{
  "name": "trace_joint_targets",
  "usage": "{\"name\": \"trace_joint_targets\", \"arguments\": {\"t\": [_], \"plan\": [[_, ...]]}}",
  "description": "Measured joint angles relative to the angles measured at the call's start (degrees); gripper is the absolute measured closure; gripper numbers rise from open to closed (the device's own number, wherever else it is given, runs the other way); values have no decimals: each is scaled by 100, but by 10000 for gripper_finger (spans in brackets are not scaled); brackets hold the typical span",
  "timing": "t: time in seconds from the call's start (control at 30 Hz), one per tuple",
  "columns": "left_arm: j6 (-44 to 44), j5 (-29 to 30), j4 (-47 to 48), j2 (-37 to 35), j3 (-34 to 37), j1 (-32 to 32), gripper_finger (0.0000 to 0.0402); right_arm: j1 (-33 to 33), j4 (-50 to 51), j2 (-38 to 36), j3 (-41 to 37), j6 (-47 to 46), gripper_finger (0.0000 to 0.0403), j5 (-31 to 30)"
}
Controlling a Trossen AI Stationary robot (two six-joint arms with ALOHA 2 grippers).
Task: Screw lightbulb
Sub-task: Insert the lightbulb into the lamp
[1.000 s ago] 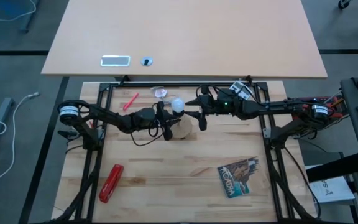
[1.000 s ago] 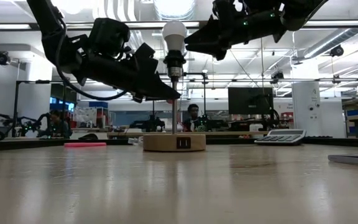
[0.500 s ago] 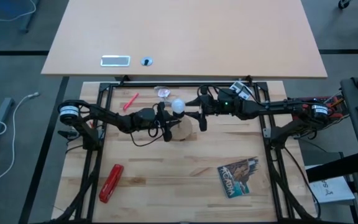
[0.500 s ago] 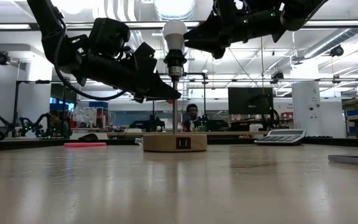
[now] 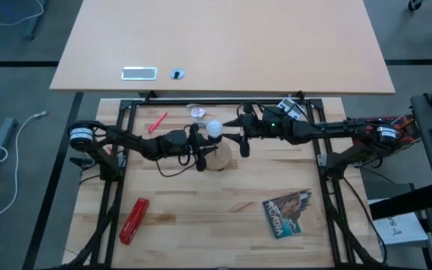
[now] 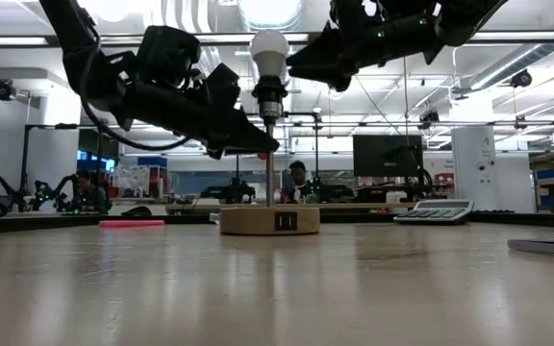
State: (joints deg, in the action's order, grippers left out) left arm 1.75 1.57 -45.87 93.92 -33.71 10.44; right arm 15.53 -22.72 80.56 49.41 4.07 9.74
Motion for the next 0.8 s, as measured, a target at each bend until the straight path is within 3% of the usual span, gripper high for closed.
{"name": "trace_joint_targets", "arguments": {"t": [0.17, 0.47, 0.6, 0.8], "plan": [[226, -51, 867, -488, 0, 0, 335, 25, 432, -187, -2, 188, 222, -557], [390, -45, 2470, -1754, 1, -52, 327, 26, 561, -271, -2, 214, 230, -575], [433, 35, 2823, -2287, 2, -114, 339, 26, 596, -271, -2, 241, 263, -577], [365, 446, 2707, -2758, 2, -129, 376, 26, 585, -271, -2, 247, 345, -574]]}}
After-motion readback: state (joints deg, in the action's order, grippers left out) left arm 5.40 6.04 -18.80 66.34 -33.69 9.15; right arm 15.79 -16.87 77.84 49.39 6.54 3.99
